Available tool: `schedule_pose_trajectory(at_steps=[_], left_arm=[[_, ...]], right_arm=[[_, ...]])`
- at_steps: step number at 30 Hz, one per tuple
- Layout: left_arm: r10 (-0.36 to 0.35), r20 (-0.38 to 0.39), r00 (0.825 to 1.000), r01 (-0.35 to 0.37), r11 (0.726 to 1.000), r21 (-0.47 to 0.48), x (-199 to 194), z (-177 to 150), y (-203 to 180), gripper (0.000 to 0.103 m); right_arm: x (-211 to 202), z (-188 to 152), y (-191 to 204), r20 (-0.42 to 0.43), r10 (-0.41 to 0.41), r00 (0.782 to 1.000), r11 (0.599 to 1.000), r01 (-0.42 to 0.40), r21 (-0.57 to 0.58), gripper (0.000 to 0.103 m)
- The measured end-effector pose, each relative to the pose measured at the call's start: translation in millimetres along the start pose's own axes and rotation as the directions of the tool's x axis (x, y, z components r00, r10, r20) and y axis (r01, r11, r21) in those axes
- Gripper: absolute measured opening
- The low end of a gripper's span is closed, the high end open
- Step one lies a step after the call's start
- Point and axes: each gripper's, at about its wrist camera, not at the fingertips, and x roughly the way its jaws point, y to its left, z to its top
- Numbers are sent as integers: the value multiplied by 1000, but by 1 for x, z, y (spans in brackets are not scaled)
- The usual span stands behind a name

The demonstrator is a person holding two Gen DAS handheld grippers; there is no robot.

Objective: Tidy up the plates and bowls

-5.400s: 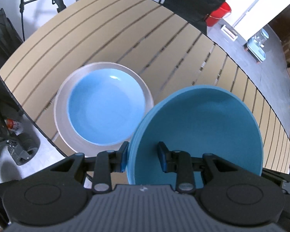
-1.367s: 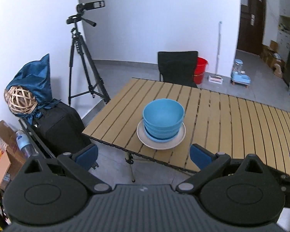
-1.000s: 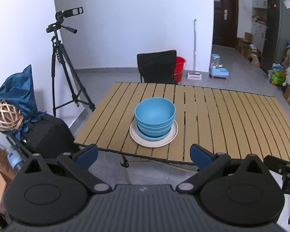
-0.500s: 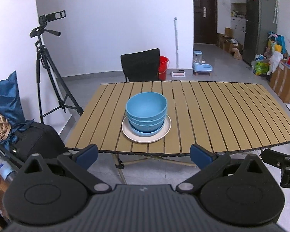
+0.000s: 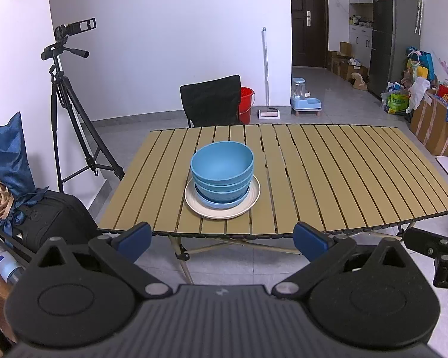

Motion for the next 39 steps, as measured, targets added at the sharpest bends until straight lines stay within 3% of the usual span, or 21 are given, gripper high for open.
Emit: schedule_pose_trajectory(at_steps=[39], left_arm=[[-22,-5,1000,22,1000,-12,-9,2,11,103]], right_arm=[[-13,6,-3,14,26,1000,999,-26,-24,103]])
